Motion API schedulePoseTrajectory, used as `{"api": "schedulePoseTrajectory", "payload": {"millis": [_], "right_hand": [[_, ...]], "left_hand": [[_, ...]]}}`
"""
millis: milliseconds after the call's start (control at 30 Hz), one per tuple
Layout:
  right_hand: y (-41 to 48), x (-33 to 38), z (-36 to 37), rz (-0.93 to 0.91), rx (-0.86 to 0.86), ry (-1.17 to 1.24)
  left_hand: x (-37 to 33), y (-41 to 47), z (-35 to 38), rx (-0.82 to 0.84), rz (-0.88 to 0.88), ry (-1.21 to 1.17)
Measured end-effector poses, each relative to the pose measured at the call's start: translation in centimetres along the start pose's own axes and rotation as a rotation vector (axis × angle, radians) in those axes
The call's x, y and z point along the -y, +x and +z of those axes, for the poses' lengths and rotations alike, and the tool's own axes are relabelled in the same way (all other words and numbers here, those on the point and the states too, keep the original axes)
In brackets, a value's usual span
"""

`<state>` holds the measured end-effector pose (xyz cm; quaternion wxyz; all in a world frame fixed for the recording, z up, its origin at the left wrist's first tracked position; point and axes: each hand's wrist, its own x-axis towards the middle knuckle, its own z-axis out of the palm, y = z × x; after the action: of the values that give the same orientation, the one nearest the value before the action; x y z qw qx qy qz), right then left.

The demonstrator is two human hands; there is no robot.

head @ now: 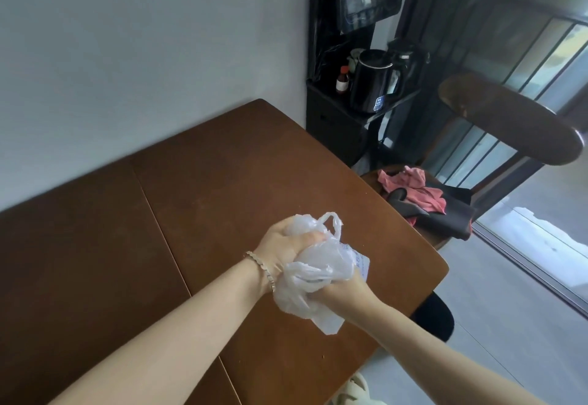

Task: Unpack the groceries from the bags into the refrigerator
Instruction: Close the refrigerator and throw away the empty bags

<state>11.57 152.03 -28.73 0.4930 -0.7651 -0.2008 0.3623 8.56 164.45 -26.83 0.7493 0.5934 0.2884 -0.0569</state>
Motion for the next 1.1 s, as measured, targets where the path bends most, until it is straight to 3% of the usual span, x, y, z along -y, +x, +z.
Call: {"api": "schedulePoseTrajectory", "payload": {"millis": [33,100,200,233,333,500,600,700,767,833,900,967,1033,1100], "right_hand": [[-0.1,-0.2,-0.1,-0.084,0.038,-0.08],[-1.0,-1.2,-0.5,-0.246,-0.051,-0.143],[-1.4,-3.6,-1.5,-0.367,-0.45,-0.137],[-1.5,-4.2,-2.2,-0.344,-0.509,-0.069],[-1.3,-5.4,-5.1,-0.114,-0.393,0.212],[-2.8,-7.1,-11.1,-0.065,-0.039,0.463],[-3.8,-9.4,-14.4,0.004,-0.267,0.527],[-4.2,-11.6,-17.4,0.023,-0.573,0.414],[-5.1,-13.4,-19.8,0.053,-0.691,0.217],[-6.2,-14.8,-21.5,0.052,-0.671,0.2],[-7.5,-16.5,-24.0,0.074,-0.493,0.241],[-8.4,-18.5,-26.2,0.109,-0.327,0.12],[-8.4,-21.0,-27.6,0.12,-0.362,-0.069],[-7.4,-24.6,-28.5,0.198,-0.519,-0.212]], "left_hand": [[0.3,0.0,0.4,-0.051,0.003,-0.02],[0.4,0.2,1.0,-0.07,0.055,-0.122],[-0.4,1.4,1.9,-0.085,0.122,-0.155],[-0.7,1.9,2.4,-0.087,0.134,-0.158],[-1.2,3.2,4.1,-0.008,0.099,-0.173],[-0.9,4.3,9.2,0.275,-0.024,-0.135],[0.1,5.6,13.3,0.22,0.045,0.059],[2.0,7.3,18.9,0.027,0.227,0.424],[3.8,8.8,23.5,-0.071,0.273,0.501],[5.4,10.3,26.5,-0.158,0.291,0.555],[7.0,12.2,29.7,-0.186,0.277,0.599],[8.5,13.8,32.1,-0.182,0.217,0.586],[10.6,15.7,34.0,-0.137,0.093,0.529],[13.0,17.4,35.9,-0.039,-0.121,0.404]]}}
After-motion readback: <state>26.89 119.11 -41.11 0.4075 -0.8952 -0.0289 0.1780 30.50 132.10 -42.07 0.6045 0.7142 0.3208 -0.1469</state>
